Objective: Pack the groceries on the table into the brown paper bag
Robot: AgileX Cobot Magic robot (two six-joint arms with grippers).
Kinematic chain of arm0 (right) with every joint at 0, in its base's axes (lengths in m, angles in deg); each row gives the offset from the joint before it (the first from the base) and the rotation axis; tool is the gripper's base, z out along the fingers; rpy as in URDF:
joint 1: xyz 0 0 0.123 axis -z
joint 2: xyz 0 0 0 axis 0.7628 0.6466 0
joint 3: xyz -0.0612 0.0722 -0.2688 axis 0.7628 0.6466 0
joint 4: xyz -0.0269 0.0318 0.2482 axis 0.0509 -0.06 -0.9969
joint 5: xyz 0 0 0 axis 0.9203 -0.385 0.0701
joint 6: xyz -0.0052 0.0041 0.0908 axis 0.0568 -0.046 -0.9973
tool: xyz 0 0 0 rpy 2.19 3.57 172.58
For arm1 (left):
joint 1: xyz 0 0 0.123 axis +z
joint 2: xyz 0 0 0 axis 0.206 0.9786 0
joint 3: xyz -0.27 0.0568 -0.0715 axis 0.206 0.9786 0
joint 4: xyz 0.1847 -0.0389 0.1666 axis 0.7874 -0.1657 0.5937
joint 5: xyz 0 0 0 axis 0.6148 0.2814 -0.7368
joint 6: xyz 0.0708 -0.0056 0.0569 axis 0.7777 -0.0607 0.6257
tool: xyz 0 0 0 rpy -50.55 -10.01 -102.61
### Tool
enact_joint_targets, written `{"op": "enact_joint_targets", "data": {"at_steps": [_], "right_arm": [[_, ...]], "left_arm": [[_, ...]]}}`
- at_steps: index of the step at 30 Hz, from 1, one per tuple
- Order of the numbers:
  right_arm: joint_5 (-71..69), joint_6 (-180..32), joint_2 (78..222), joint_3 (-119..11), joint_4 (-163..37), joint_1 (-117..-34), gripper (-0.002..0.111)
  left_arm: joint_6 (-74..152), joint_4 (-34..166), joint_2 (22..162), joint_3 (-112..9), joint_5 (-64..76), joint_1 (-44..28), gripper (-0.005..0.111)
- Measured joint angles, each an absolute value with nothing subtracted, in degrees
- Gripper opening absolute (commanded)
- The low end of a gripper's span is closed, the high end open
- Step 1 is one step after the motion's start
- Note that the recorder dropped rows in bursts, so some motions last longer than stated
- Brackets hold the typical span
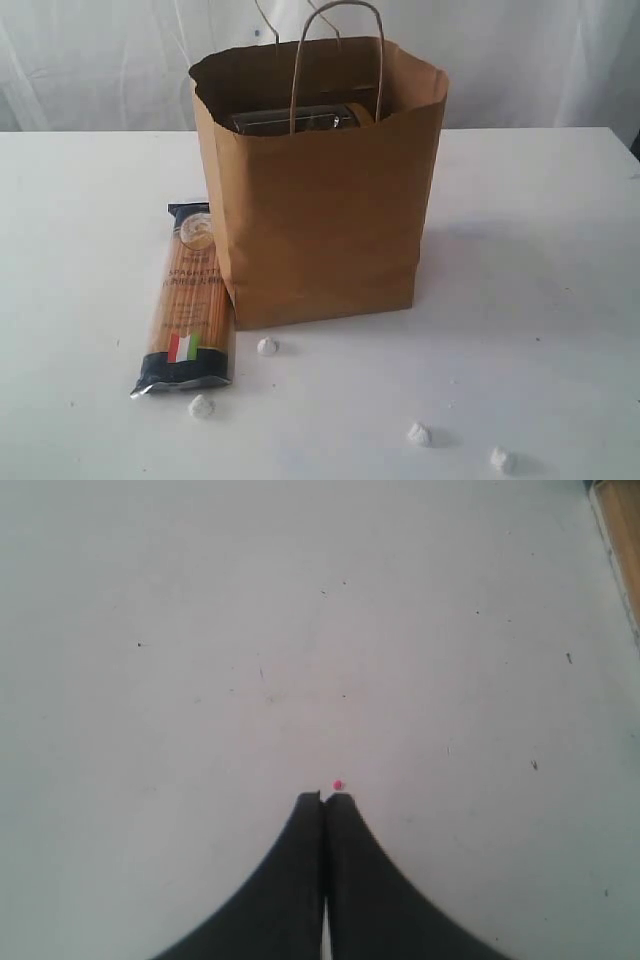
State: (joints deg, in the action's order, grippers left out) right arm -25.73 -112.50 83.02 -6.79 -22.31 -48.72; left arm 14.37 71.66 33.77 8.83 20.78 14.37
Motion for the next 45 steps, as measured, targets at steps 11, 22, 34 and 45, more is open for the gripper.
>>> {"op": "enact_joint_targets", "data": {"at_steps": [11,22,34,45], "right_arm": [[-31.1,-82.8,78.5,9.4,-54.8,-48.7,0.000],[10.0,-78.8,78.5,10.9,-63.9,-51.2,0.000],[17.5,-68.9,78.5,11.0,-70.6,-51.7,0.000],[17.7,-68.8,78.5,11.0,-70.6,-51.7,0.000]], "left_arm": [[14.4,71.7,33.8,8.8,20.8,14.4,0.000],[14.4,71.7,33.8,8.8,20.8,14.4,0.000],[14.4,71.7,33.8,8.8,20.8,14.4,0.000],[14.4,71.7,33.8,8.8,20.8,14.4,0.000]]}}
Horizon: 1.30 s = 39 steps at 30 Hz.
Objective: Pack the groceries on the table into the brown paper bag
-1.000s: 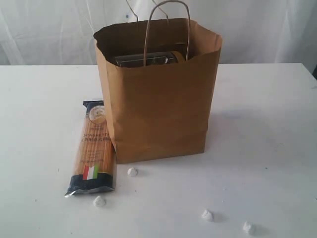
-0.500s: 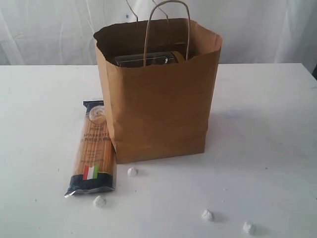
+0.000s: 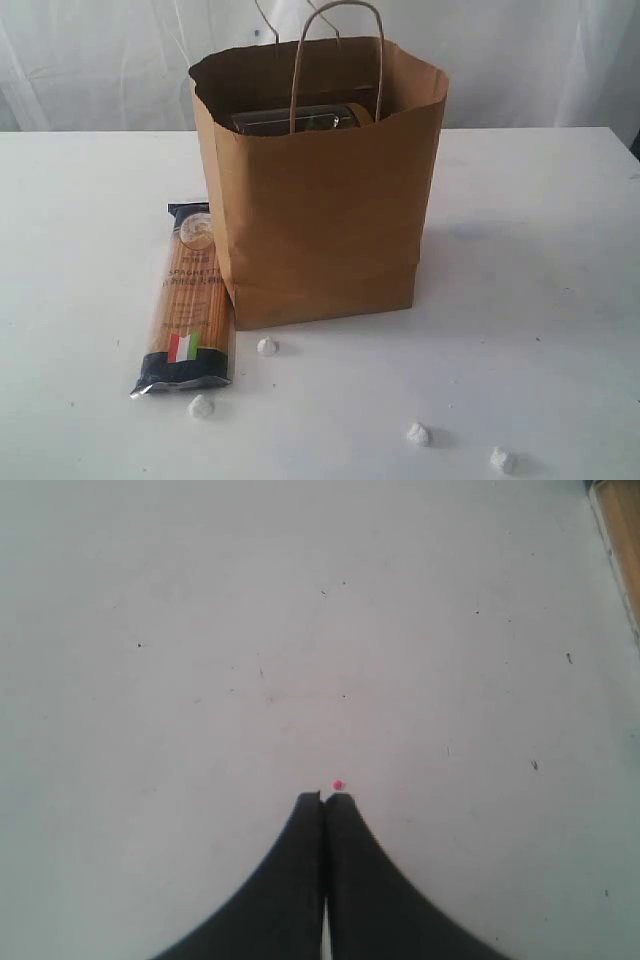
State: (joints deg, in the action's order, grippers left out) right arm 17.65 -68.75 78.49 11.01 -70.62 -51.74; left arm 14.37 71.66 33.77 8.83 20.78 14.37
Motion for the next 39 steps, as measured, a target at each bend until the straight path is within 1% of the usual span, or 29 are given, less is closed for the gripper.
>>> {"op": "enact_joint_targets", "data": {"at_steps": [11,14,15,16,17,18,19,21,22,25,27,30,34,39], "right_arm": [[17.7,-68.8,78.5,11.0,-70.6,-51.7,0.000],[17.7,-68.6,78.5,11.0,-70.6,-51.7,0.000],[17.7,-68.6,78.5,11.0,-70.6,-51.7,0.000],[17.7,-68.6,78.5,11.0,-70.6,-51.7,0.000],[17.7,-68.6,78.5,11.0,-70.6,-51.7,0.000],[17.7,-68.6,78.5,11.0,-70.6,-51.7,0.000],[17.7,-68.6,78.5,11.0,-70.6,-51.7,0.000],[17.7,-68.6,78.5,11.0,-70.7,-51.7,0.000],[17.7,-68.6,78.5,11.0,-70.7,-51.7,0.000],[17.7,-68.6,78.5,11.0,-70.7,-51.7,0.000],[17.7,-68.5,78.5,11.0,-70.7,-51.7,0.000],[17.7,-68.5,78.5,11.0,-70.7,-51.7,0.000],[17.7,-68.5,78.5,11.0,-70.7,-51.7,0.000],[17.7,-68.5,78.5,11.0,-70.7,-51.7,0.000]], "left_arm": [[14.7,73.5,33.8,8.8,19.3,14.4,0.000],[15.0,73.7,33.8,9.0,3.6,14.4,0.000],[15.0,73.7,33.8,9.0,-6.7,14.4,0.000],[15.0,73.7,33.8,9.0,-12.1,14.4,0.000],[15.1,73.7,33.8,9.0,-23.2,14.4,0.000],[15.3,73.7,33.8,9.0,-27.7,14.4,0.000],[16.6,73.5,33.8,9.0,-38.1,14.4,0.000],[17.5,71.1,33.7,7.2,-45.8,14.4,0.000],[17.6,69.4,33.7,4.6,-46.8,14.4,0.000],[20.3,67.1,34.6,-2.9,-44.6,14.4,0.000],[26.5,68.0,38.0,-12.0,-36.0,14.4,0.000],[32.1,69.9,44.7,-17.8,-26.0,14.4,0.000],[35.0,70.6,59.1,-19.2,-17.3,14.0,0.000],[36.2,71.1,83.5,-19.2,-12.5,13.8,0.000]]}}
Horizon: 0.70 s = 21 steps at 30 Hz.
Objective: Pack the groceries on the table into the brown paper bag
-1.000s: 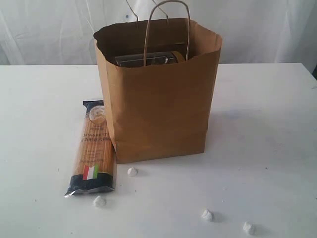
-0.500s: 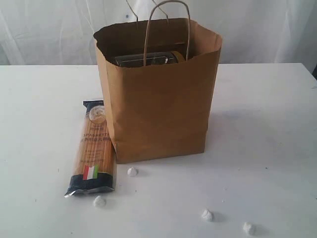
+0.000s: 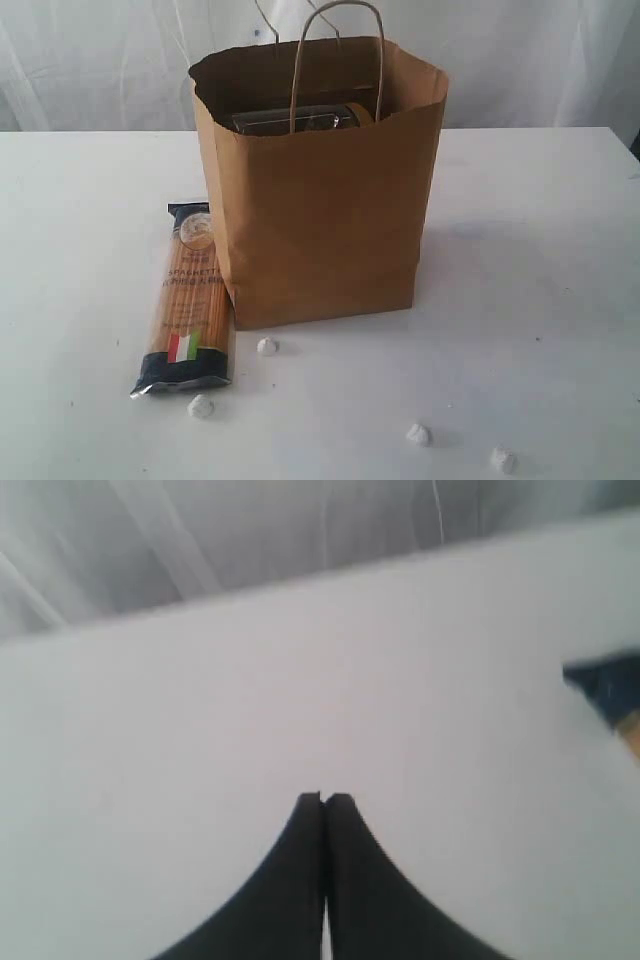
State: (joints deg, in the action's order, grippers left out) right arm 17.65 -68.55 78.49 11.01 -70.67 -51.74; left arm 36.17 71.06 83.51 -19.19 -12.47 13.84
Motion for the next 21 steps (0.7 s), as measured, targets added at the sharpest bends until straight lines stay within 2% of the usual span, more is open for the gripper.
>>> {"op": "enact_joint_targets", "data": {"at_steps": [5,9,13,17,21], "right_arm": [[17.7,-68.5,78.5,11.0,-70.7,-51.7,0.000],[17.7,-68.5,78.5,11.0,-70.7,-51.7,0.000],[17.8,-68.5,78.5,11.0,-70.7,-51.7,0.000],[17.8,-68.5,78.5,11.0,-70.7,-51.7,0.000],[17.8,-68.5,78.5,11.0,-70.7,-51.7,0.000]], "left_arm": [[34.2,71.2,97.6,-19.2,-10.1,13.8,0.000],[24.4,72.3,98.7,-19.3,-11.7,13.8,0.000],[9.7,82.5,97.5,-20.0,-13.7,13.8,0.000],[-9.3,100.7,97.5,-20.1,-25.2,13.8,0.000],[-16.5,119.8,99.7,-21.6,-50.9,12.1,0.000]]}}
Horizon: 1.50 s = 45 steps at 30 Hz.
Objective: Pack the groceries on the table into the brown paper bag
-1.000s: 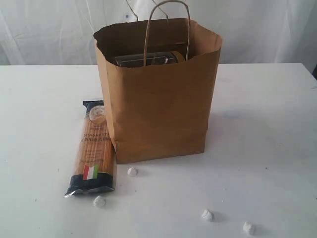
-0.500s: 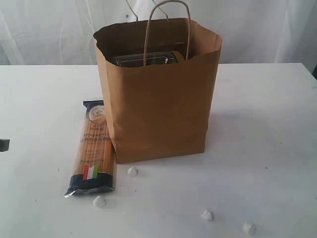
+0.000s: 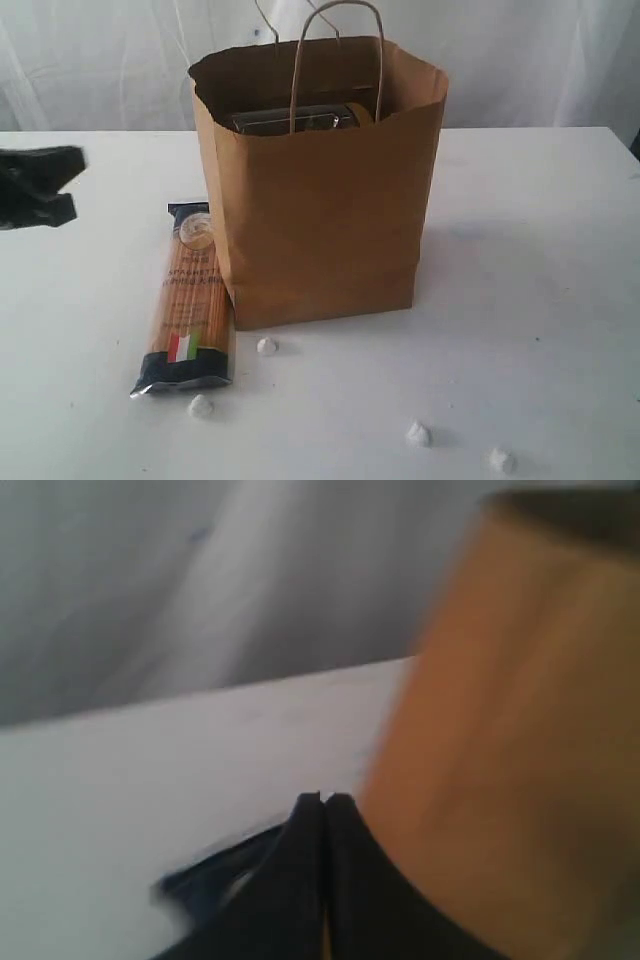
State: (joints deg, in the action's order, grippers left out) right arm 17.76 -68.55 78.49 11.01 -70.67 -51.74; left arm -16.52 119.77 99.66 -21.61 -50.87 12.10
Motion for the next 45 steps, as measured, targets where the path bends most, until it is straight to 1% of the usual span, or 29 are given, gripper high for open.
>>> {"op": "enact_joint_targets", "data": {"at_steps": [3,5,11,15,18,22,28,30,32,34,36,38,41,45], "right_arm": [[17.8,-68.5,78.5,11.0,-70.7,-51.7,0.000],[17.8,-68.5,78.5,11.0,-70.7,-51.7,0.000],[17.8,-68.5,78.5,11.0,-70.7,-51.7,0.000],[17.8,-68.5,78.5,11.0,-70.7,-51.7,0.000],[17.8,-68.5,78.5,11.0,-70.7,-51.7,0.000],[17.8,-68.5,78.5,11.0,-70.7,-51.7,0.000],[17.8,-68.5,78.5,11.0,-70.7,-51.7,0.000],[17.8,-68.5,78.5,11.0,-70.7,-51.7,0.000],[17.8,-68.5,78.5,11.0,-70.7,-51.7,0.000],[17.8,-68.5,78.5,11.0,-70.7,-51.7,0.000],[17.8,-68.5,78.5,11.0,-70.7,-51.7,0.000],[17.8,-68.5,78.5,11.0,-70.7,-51.7,0.000],[17.8,-68.5,78.5,11.0,-70.7,-51.7,0.000],[17.8,-68.5,78.5,11.0,-70.7,-51.7,0.000]], "left_arm": [[-16.4,127.1,100.9,-23.9,-59.7,6.3,0.000],[-16.4,131.1,101.1,-25.0,-59.6,1.3,0.000],[-15.7,144.6,101.2,-26.7,-50.4,-18.5,0.000],[-15.5,150.9,101.2,-26.9,-37.9,-31.0,0.000],[-15.3,152.9,101.2,-26.9,-29.6,-37.7,0.000],[-9.4,146.7,102.3,-26.9,-27.0,-41.4,0.000],[15.1,121.2,108.7,-27.1,-35.0,-42.1,0.000],[17.9,114.3,111.7,-28.5,-36.3,-42.1,0.000],[14.8,111.4,114.0,-31.1,-35.6,-42.1,0.000],[5.1,110.6,115.7,-35.4,-30.8,-42.6,0.000],[-4.3,111.4,116.5,-40.0,-22.5,-43.3,0.000],[-9.9,116.2,117.2,-45.0,-14.1,-44.4,0.000],[-13.6,124.3,117.5,-51.3,-4.7,-47.1,0.000],[-14.1,131.4,118.1,-57.6,7.2,-52.4,0.000]]}}
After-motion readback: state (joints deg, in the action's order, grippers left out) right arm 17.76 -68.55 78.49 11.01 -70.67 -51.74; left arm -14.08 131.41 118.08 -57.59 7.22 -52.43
